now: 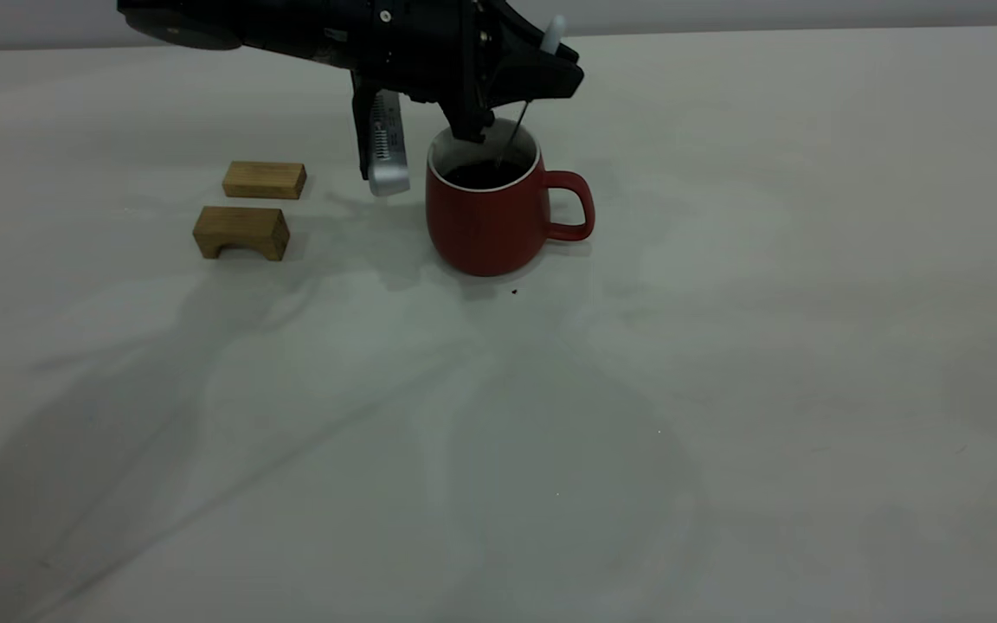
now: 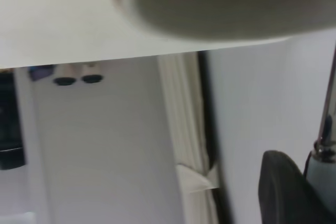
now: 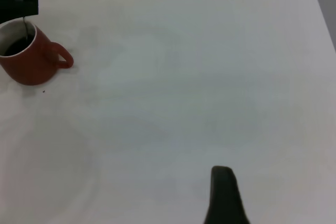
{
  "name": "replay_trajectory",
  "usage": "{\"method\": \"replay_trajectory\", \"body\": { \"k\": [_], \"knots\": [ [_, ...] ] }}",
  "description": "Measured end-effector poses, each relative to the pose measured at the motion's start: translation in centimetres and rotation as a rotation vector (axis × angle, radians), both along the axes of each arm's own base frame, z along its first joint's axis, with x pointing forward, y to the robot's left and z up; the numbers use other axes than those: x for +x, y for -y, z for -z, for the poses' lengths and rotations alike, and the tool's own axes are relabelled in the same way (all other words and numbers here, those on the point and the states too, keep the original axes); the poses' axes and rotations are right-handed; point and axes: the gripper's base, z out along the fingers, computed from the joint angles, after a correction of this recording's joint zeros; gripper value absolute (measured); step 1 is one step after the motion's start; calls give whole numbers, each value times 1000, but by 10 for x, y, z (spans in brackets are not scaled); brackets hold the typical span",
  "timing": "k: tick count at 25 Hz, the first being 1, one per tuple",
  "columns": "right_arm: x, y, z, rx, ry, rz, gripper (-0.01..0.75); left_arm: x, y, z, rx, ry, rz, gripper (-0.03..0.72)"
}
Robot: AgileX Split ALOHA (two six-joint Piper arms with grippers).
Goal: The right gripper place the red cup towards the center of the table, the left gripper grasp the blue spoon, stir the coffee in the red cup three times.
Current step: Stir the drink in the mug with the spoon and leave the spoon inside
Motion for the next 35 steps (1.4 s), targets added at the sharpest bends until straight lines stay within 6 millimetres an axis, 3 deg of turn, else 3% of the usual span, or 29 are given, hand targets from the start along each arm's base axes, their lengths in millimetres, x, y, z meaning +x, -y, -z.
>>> {"method": "replay_trajectory", "body": {
  "k": [5, 9, 24, 27, 31, 35],
  "knots": [
    [0, 0, 0, 0, 0, 0, 570, -9, -6, 2, 4, -127, 70, 114],
    [0, 0, 0, 0, 0, 0, 570, -7, -17, 3, 9, -229, 27, 114],
    [0, 0, 0, 0, 0, 0, 570, -7, -19, 3, 2, -254, 24, 132],
    [0, 0, 0, 0, 0, 0, 570, -9, -18, 1, -18, -266, 52, 244],
    [0, 0, 0, 0, 0, 0, 570, -12, -17, 0, -29, -254, 87, 491],
    [0, 0, 0, 0, 0, 0, 570, -13, -17, -1, -35, -198, 135, 605]
  ]
}}
